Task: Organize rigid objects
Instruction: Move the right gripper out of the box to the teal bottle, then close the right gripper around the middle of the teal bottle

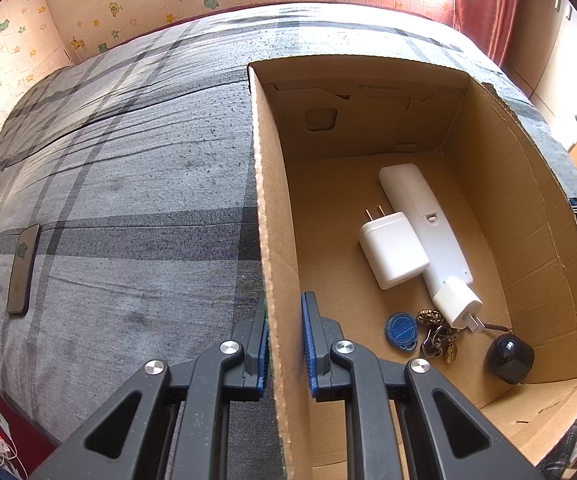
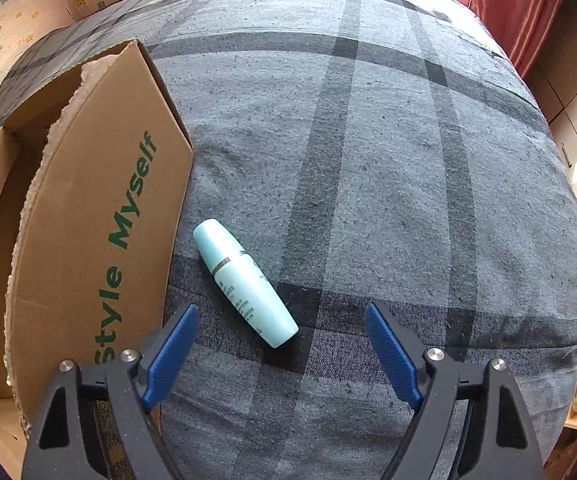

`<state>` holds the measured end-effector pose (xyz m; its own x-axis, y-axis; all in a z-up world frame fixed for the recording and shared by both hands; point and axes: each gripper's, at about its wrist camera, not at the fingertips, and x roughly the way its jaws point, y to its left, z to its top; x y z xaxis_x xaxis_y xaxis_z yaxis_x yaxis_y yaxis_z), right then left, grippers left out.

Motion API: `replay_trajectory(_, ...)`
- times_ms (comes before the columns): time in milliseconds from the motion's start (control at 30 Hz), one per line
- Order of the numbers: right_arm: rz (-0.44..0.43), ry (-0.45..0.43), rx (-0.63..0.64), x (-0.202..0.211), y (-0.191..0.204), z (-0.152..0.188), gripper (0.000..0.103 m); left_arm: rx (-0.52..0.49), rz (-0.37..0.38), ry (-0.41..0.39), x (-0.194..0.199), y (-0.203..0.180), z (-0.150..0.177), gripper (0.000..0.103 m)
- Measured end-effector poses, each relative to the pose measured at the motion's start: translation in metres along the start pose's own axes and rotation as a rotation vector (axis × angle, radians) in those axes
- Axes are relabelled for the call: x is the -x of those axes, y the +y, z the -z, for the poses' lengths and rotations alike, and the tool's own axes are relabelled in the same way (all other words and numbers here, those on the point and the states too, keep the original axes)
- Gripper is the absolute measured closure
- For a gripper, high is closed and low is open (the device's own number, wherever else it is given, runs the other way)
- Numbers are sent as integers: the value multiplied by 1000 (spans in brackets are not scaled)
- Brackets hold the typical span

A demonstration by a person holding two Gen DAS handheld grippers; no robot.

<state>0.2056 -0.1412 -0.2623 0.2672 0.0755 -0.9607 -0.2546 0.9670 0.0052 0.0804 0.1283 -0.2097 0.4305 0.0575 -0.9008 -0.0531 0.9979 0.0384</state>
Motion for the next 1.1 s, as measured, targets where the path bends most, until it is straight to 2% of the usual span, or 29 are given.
replay_trajectory(200,-38,27,18,-19,3,-10,39,0,-1,1,0,-1,0,88)
replay_trajectory(267,-45,33,29,-23,5,-13,50,-1,-2,2,0,-1,0,88)
replay_trajectory(333,-40,36,45,-27,8,-15,67,0,-1,2,0,-1,-1,88)
replay_trajectory(400,-23,34,40,-28,10,-17,77,2,-1,3,0,0,-1,88)
replay_trajectory(633,-16,16,25,-21,11,-14,77,2,-4,3,-1,0,-1,88)
replay_trajectory(1100,15,-26,-14,31,15,7,77,1,-9,-2,0,-2,0,88)
